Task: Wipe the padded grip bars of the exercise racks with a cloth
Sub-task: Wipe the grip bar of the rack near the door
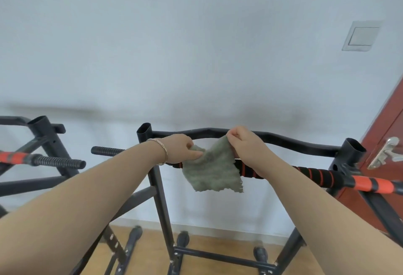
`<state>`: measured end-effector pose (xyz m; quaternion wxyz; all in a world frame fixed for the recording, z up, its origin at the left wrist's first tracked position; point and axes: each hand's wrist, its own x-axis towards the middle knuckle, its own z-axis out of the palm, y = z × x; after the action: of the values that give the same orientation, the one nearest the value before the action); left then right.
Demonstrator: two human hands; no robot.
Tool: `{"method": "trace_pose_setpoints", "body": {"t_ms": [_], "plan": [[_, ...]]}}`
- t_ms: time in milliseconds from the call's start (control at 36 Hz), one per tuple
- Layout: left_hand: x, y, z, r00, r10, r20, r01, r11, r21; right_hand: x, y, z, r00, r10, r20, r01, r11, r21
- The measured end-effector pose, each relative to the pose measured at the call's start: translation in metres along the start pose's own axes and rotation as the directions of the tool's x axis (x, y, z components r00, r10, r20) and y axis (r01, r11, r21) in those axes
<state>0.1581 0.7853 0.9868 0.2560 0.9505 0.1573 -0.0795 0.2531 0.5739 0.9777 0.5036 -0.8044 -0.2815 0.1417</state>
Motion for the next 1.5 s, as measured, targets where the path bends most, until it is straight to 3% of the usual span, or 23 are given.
{"method": "trace_pose_setpoints", "body": {"t_ms": [139,222,278,417,472,583,639,694,750,806,861,917,1000,1111,1306,1500], "plan": [[-0.003,-0.009,-0.001,0.979,0.043,-0.199,-0.1,0.954,-0.284,0.008,0.0,0.011,0.994,0.076,-0.083,-0.052,0.961,0.27],[-0.008,-0.014,-0.003,0.979,0.091,-0.18,-0.181,0.792,-0.584,0.01,0.001,0.015,0.981,0.141,-0.134,-0.077,0.914,0.399],[-0.012,-0.017,-0.005,0.98,0.128,-0.154,-0.2,0.656,-0.728,0.011,0.003,0.017,0.973,0.149,-0.177,-0.069,0.918,0.391],[-0.02,-0.032,-0.015,0.986,0.081,-0.147,-0.165,0.611,-0.774,0.009,0.001,0.024,0.964,0.104,-0.243,-0.032,0.959,0.28],[-0.023,-0.039,-0.018,0.981,0.063,-0.185,-0.179,0.666,-0.724,0.008,0.0,0.025,0.962,0.06,-0.268,-0.009,0.982,0.189],[-0.022,-0.046,-0.017,0.956,0.067,-0.286,-0.2,0.862,-0.466,0.005,0.003,0.025,0.968,-0.028,-0.25,0.027,1.0,-0.007],[-0.021,-0.047,-0.013,0.944,0.059,-0.325,-0.157,0.945,-0.286,0.003,0.006,0.024,0.973,-0.072,-0.22,0.05,0.993,-0.104],[-0.02,-0.044,-0.004,0.909,0.091,-0.406,-0.074,0.996,0.058,0.001,0.01,0.02,0.975,-0.117,-0.19,0.066,0.964,-0.259],[-0.018,-0.035,0.008,0.838,0.264,-0.478,-0.025,0.892,0.451,-0.002,0.014,0.012,0.978,-0.119,-0.169,0.039,0.91,-0.412],[-0.016,-0.02,0.022,0.781,0.466,-0.416,-0.144,0.783,0.605,-0.005,0.018,0.002,0.988,-0.069,-0.135,-0.02,0.823,-0.568],[-0.013,-0.004,0.035,0.777,0.551,-0.305,-0.273,0.731,0.625,-0.007,0.02,-0.007,0.996,0.014,-0.088,-0.072,0.705,-0.705],[-0.007,0.011,0.047,0.826,0.527,-0.202,-0.331,0.742,0.583,-0.007,0.022,-0.012,0.993,0.113,-0.038,-0.102,0.645,-0.758],[0.003,0.02,0.051,0.92,0.389,-0.041,-0.329,0.828,0.454,-0.006,0.022,-0.015,0.939,0.342,0.044,-0.206,0.658,-0.724],[0.01,0.019,0.044,0.933,0.355,0.061,-0.343,0.825,0.449,-0.002,0.018,-0.019,0.828,0.535,0.168,-0.322,0.698,-0.639],[0.017,0.02,0.051,0.939,0.343,0.002,-0.294,0.801,0.522,0.002,0.031,-0.014,0.91,0.397,0.122,-0.236,0.738,-0.633],[0.02,0.042,0.066,0.929,0.368,-0.046,-0.283,0.783,0.553,-0.003,0.044,-0.036,0.986,0.13,0.1,0.018,0.518,-0.855]]}}
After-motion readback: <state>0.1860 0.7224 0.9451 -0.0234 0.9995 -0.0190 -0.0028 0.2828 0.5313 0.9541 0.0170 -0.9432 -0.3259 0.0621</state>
